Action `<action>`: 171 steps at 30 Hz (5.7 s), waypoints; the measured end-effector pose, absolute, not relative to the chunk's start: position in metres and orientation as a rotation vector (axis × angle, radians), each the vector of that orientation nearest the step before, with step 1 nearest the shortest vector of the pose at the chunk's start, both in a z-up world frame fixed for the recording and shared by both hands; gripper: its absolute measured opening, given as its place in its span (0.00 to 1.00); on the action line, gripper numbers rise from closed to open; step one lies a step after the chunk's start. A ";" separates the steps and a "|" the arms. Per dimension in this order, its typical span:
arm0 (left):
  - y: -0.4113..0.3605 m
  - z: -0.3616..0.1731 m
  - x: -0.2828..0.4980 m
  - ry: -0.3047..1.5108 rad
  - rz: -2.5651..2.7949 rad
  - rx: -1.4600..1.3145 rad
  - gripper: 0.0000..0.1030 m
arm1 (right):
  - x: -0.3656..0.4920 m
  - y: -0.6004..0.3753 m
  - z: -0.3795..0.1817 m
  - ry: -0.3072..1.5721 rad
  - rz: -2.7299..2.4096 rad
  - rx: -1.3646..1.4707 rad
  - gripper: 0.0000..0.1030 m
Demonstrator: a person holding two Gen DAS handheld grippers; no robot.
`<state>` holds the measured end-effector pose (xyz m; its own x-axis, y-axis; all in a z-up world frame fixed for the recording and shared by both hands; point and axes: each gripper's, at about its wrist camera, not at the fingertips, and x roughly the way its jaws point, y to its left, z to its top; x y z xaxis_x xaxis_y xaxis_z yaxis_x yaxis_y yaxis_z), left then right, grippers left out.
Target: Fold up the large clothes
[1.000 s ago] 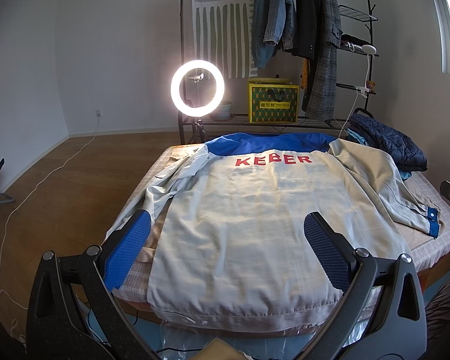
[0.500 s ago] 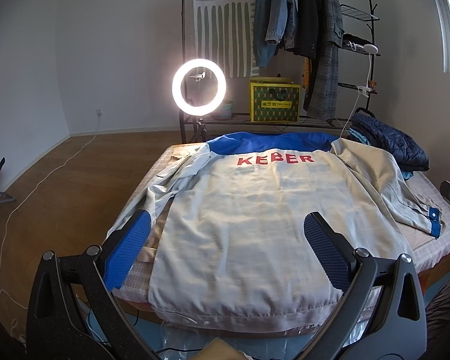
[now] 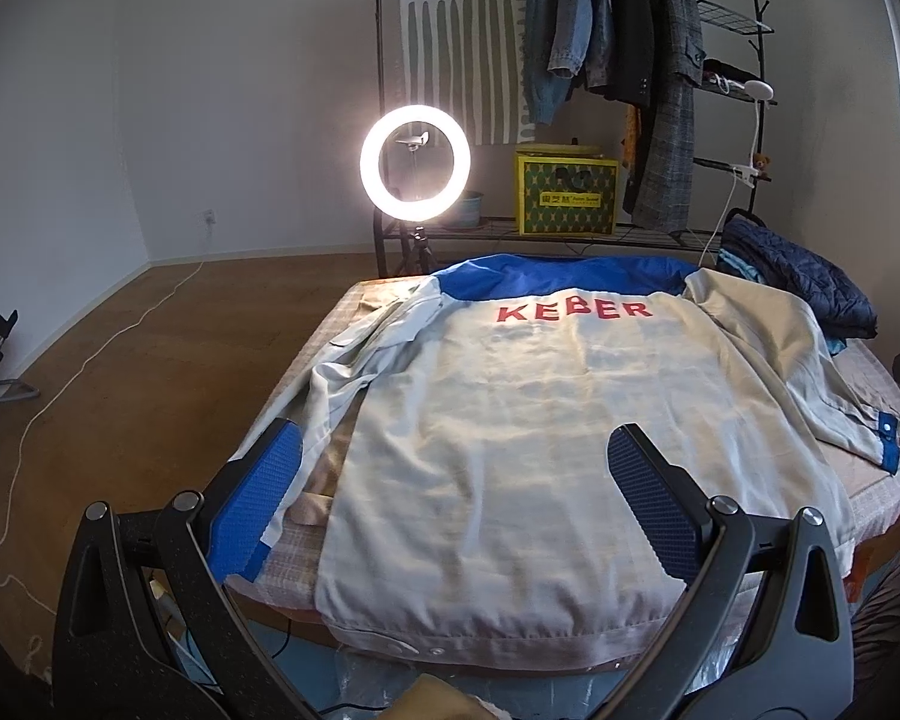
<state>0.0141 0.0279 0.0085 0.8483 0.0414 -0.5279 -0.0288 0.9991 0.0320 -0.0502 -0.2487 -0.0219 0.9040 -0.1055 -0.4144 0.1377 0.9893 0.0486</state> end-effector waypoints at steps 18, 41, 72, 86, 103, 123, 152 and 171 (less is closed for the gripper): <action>0.179 -0.050 0.080 0.621 0.209 -0.002 1.00 | 0.012 -0.200 -0.024 0.401 0.115 0.141 0.99; 0.337 -0.204 0.166 1.084 0.131 -0.482 0.62 | 0.095 -0.137 -0.067 0.667 0.401 0.079 0.94; 0.285 -0.107 0.159 0.710 -0.111 -0.444 0.00 | 0.116 -0.105 -0.094 0.816 0.524 0.072 0.62; 0.162 -0.103 0.119 0.734 -0.357 -0.234 0.00 | 0.261 -0.072 -0.078 0.918 0.682 0.366 0.50; 0.154 -0.113 0.103 0.772 -0.436 -0.198 0.00 | 0.426 0.026 -0.158 1.109 0.639 0.645 0.49; 0.094 -0.127 0.059 0.879 -0.551 0.001 0.00 | 0.381 -0.033 -0.162 1.118 0.394 0.380 0.09; 0.216 -0.205 0.053 1.114 -0.339 -0.599 0.01 | 0.180 -0.034 -0.193 1.233 0.751 0.231 0.42; 0.218 -0.163 0.042 0.972 -0.160 -0.467 0.01 | 0.152 -0.010 -0.149 1.080 0.786 0.014 0.10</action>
